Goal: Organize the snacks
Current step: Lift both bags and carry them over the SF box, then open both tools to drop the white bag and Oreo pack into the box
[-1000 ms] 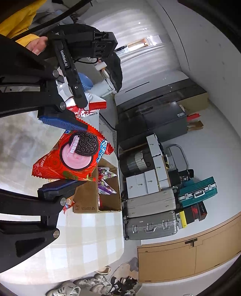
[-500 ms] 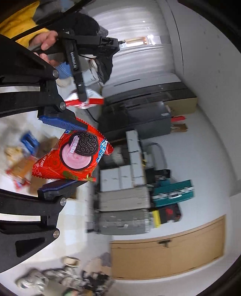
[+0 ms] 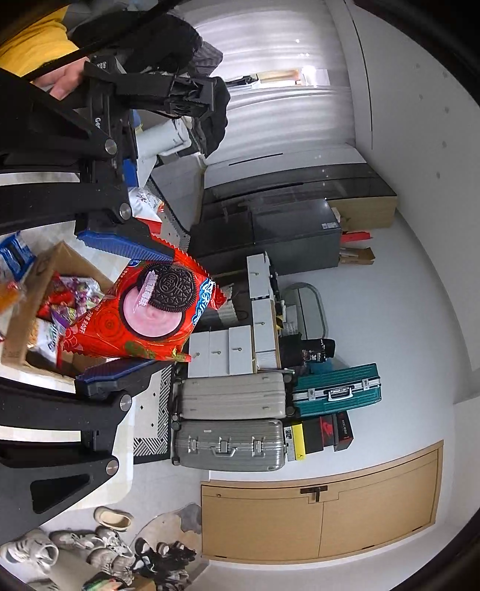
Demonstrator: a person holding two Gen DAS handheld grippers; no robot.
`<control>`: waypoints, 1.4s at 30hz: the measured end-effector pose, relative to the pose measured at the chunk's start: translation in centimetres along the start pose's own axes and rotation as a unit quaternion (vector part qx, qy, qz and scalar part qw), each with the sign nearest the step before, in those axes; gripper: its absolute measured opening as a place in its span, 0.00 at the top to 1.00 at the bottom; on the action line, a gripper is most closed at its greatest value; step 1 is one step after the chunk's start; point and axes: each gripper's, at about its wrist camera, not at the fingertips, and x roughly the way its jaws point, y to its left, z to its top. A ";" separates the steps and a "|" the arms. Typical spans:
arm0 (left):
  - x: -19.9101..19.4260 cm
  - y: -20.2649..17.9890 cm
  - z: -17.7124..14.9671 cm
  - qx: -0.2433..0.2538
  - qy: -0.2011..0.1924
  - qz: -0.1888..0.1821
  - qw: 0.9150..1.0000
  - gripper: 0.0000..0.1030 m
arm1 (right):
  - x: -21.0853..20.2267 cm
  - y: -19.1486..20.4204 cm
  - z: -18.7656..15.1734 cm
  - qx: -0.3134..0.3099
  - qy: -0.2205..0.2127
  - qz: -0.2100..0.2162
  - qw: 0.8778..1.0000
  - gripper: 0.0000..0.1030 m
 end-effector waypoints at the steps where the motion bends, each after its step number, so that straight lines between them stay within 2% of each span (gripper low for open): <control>1: 0.5 -0.1 0.2 0.002 0.002 0.002 1.000 0.47 | 0.6 -0.2 0.1 -0.002 0.003 -0.001 1.000 0.52; 11: 6.9 -0.2 1.0 0.009 0.039 0.013 0.999 0.46 | 7.3 -2.0 -0.9 0.005 0.056 -0.010 0.998 0.52; 28: 20.4 1.2 -0.5 0.002 0.145 0.010 0.989 0.46 | 17.7 -6.2 -7.1 0.031 0.174 -0.017 0.984 0.52; 36: 24.6 2.8 -1.0 -0.008 0.167 0.008 0.986 0.46 | 19.7 -7.0 -9.0 0.034 0.195 -0.018 0.980 0.52; 41: 24.9 3.1 -1.6 -0.003 0.172 0.007 0.985 0.44 | 19.9 -7.0 -9.5 0.037 0.200 -0.017 0.979 0.52; 42: 25.0 3.2 -1.7 -0.004 0.172 0.009 0.985 0.41 | 20.1 -7.2 -9.6 0.040 0.203 -0.016 0.978 0.52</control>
